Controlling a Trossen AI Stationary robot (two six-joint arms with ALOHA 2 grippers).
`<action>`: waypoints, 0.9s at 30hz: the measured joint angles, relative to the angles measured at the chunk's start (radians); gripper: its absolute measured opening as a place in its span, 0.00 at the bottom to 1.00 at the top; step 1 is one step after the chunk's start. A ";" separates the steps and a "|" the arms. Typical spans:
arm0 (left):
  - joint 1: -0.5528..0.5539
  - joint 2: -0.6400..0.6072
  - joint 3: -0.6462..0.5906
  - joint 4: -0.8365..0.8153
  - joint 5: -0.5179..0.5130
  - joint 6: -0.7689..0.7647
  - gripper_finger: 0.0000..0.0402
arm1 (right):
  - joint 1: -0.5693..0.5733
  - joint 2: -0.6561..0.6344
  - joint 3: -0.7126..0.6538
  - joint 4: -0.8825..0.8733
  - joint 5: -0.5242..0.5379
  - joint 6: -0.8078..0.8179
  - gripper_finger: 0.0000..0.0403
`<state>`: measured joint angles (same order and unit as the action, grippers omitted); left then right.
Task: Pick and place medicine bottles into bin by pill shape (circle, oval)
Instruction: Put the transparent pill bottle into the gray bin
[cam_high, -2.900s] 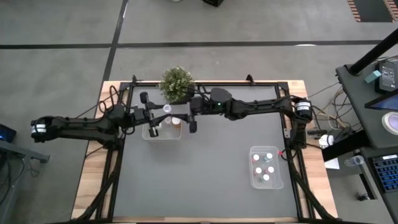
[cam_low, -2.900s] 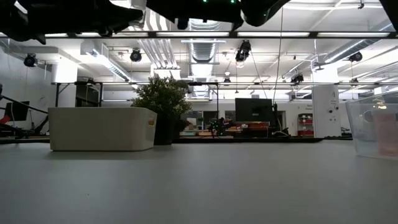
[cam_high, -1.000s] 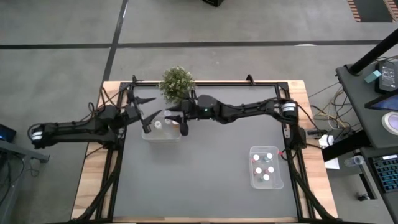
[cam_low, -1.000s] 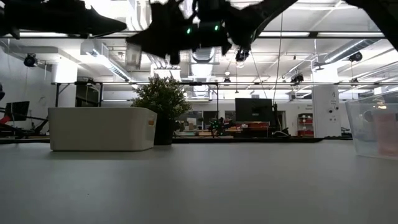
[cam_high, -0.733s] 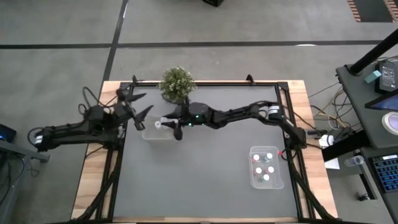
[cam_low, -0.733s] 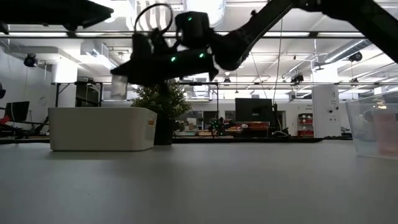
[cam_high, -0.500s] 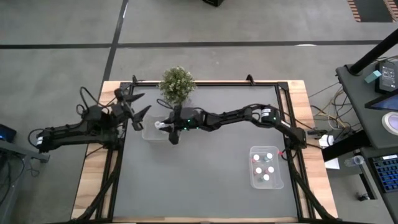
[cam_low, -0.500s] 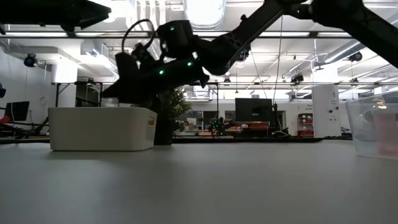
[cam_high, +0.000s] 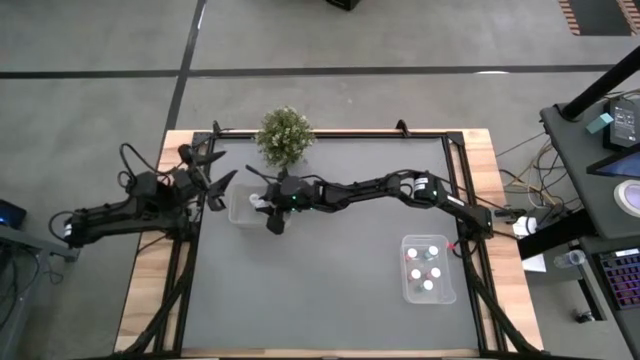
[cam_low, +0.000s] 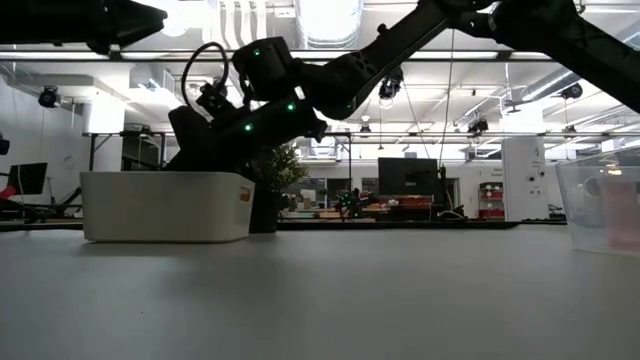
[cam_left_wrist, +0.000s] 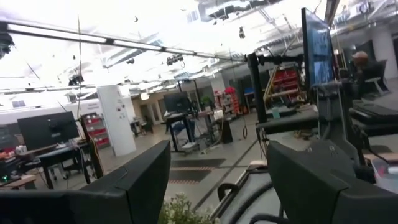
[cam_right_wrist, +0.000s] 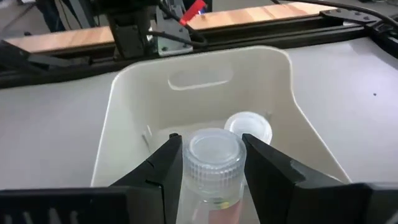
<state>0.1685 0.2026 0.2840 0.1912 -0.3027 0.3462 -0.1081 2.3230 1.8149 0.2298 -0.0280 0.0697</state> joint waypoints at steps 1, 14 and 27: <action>0.000 -0.009 -0.001 0.001 0.000 0.000 0.61 | 0.000 0.000 0.000 -0.008 0.002 -0.006 0.35; 0.000 -0.070 -0.024 0.001 0.001 0.001 0.61 | 0.008 -0.004 -0.003 -0.020 0.005 -0.067 0.35; 0.000 -0.066 -0.025 0.001 0.001 0.001 0.61 | 0.008 -0.008 -0.003 -0.050 0.005 -0.058 0.39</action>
<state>0.1688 0.1364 0.2592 0.1924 -0.3017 0.3475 -0.1005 2.3154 1.8122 0.1802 -0.0227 0.0119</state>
